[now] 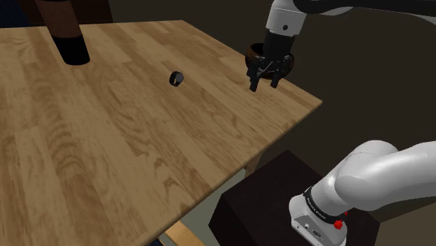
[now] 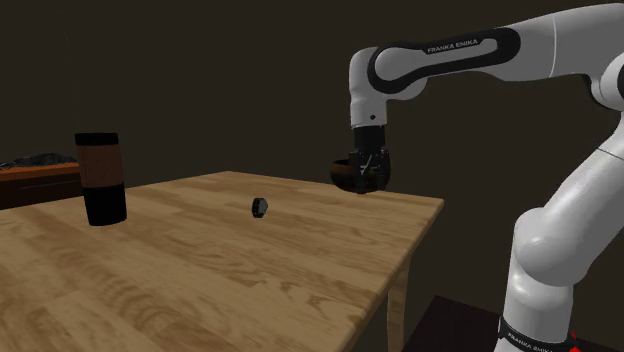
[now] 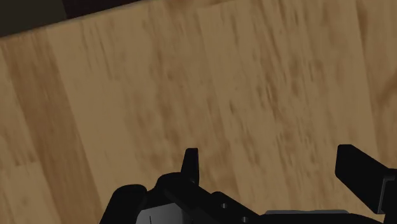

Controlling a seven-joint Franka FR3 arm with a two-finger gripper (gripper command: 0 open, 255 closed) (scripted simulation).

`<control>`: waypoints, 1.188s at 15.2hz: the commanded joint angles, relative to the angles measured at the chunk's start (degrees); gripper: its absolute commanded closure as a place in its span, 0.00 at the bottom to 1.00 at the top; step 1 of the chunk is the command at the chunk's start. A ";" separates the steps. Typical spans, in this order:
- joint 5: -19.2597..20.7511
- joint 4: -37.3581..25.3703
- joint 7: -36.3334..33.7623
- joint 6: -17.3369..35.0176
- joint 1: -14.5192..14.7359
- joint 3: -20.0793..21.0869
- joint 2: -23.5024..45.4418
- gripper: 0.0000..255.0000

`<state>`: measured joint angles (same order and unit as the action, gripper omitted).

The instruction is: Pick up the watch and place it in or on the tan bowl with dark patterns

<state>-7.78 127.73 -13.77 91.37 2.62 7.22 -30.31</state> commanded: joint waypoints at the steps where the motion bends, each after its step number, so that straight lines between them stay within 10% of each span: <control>1: -0.20 -2.74 -1.41 1.54 0.52 1.64 3.49 0.00; 18: 9.47 -37.61 -15.97 4.33 6.49 13.38 36.97 0.00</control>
<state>0.61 92.96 -29.07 96.23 8.62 20.23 4.44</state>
